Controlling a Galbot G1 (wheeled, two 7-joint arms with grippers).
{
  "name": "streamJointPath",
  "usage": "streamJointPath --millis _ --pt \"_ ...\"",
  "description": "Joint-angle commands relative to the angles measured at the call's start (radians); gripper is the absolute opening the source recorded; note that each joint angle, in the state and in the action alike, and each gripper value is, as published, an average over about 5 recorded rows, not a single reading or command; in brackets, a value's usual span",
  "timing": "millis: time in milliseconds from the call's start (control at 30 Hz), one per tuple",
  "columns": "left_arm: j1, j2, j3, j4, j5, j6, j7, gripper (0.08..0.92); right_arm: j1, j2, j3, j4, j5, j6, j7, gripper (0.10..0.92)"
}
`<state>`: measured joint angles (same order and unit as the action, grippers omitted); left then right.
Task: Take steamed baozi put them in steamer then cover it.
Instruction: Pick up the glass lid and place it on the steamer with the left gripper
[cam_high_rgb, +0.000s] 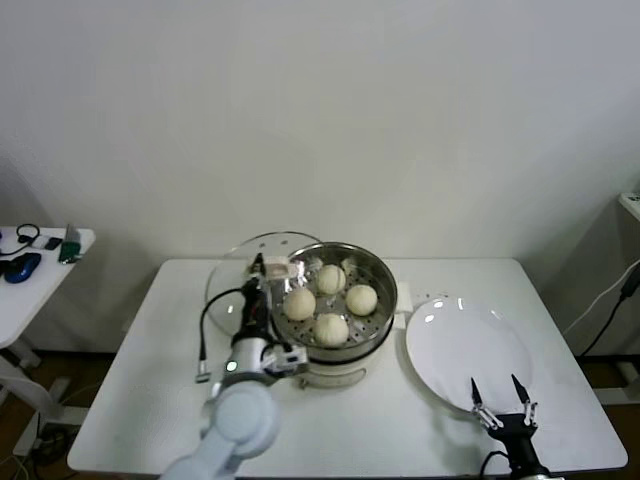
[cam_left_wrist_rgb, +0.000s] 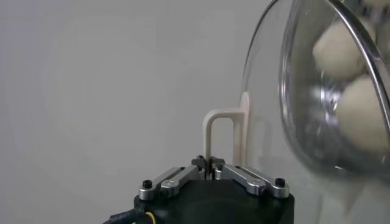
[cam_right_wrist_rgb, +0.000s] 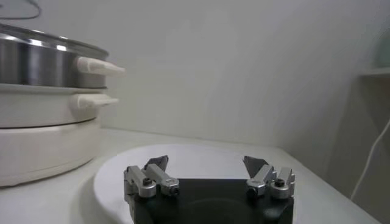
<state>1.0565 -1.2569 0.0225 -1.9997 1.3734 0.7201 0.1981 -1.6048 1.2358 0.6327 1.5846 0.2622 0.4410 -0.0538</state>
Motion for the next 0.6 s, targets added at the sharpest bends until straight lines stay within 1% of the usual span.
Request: streamJointPath --millis 33,133,233,400,600 --pt "-0.133 -0.245 0.216 0.141 0.148 0.065 0.057 0.136 0.003 -0.001 0.008 -0.021 0.014 0.009 0.005 0.823" --pt "-0.136 -0.270 0.226 0.175 0.166 0.065 0.050 0.136 0.001 0.001 0.009 -0.020 0.016 0.013 0.005 0.823" --pt "-0.145 -0.274 0.227 0.211 0.174 0.064 0.041 0.136 0.000 0.004 0.009 -0.020 0.016 0.016 0.005 0.823" --pt "-0.156 -0.267 0.216 0.256 0.175 0.064 0.028 0.136 -0.002 0.007 0.008 -0.028 0.017 0.021 0.005 0.823" --pt "-0.151 -0.240 0.194 0.275 0.157 0.063 0.009 0.136 -0.002 0.010 0.009 -0.030 0.017 0.023 0.005 0.823"
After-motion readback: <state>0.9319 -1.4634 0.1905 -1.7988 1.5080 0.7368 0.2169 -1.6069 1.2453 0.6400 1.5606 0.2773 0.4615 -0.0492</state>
